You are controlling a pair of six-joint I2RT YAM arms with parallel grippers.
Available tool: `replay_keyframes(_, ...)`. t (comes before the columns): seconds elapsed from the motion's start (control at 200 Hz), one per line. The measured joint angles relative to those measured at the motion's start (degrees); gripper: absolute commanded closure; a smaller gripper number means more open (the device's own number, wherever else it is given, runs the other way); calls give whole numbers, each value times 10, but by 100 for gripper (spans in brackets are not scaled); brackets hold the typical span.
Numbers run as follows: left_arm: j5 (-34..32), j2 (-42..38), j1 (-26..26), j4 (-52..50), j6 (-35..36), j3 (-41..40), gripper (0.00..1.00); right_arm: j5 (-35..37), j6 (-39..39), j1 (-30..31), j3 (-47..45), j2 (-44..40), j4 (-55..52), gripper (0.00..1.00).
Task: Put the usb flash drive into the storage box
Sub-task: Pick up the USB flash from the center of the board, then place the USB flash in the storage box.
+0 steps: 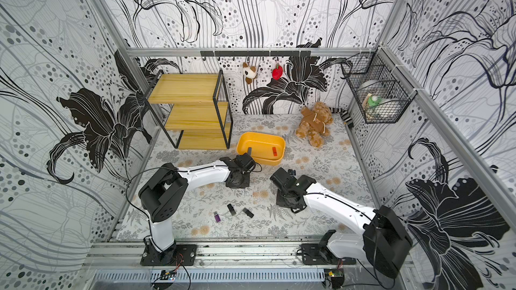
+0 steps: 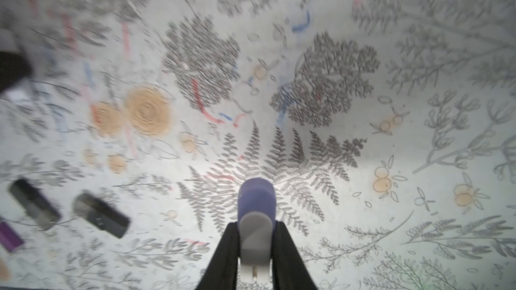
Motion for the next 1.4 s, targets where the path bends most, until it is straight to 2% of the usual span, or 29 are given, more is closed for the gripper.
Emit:
replay_keyframes(0.195, 3, -34, 11, -48, 15, 36, 100, 3, -49, -58, 104, 53, -16, 100)
replay_keyframes(0.365, 3, -67, 53, -86, 33, 109, 100, 3, -105, -107, 218, 136, -33, 100)
replay_keyframes(0.531, 2, -73, 82, -121, 43, 162, 100, 2, -155, -129, 347, 233, -34, 100)
replay_keyframes(0.866, 4, -53, 88, -170, 54, 244, 100, -10, -235, -154, 568, 447, -38, 100)
replay_keyframes(1.161, 6, 7, 103, -195, 66, 313, 100, -27, -272, -177, 648, 553, -38, 100)
replay_keyframes(1.402, 8, 20, 113, -202, 75, 330, 100, -31, -302, -188, 707, 633, -45, 100)
